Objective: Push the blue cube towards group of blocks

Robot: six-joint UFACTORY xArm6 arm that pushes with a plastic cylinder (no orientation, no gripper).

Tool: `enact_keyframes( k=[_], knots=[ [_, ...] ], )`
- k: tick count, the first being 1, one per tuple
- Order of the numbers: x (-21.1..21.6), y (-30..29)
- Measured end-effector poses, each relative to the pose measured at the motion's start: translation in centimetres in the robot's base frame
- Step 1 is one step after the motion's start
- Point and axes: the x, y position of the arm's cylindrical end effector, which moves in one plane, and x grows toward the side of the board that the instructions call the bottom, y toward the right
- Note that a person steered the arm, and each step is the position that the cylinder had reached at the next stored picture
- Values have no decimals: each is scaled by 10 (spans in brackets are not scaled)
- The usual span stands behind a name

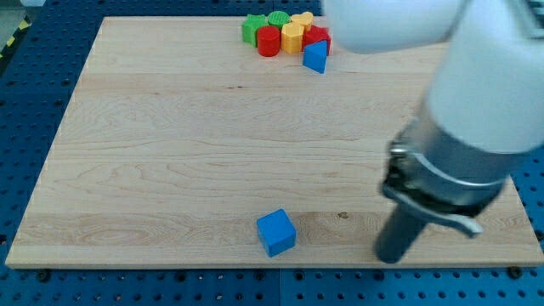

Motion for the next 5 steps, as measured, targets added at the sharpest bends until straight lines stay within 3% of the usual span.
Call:
enact_keyframes(
  k=[2,3,4,5],
  knots=[
    [0,-107],
    [-38,-136],
    [-91,-142],
    [-87,-142]
  ],
)
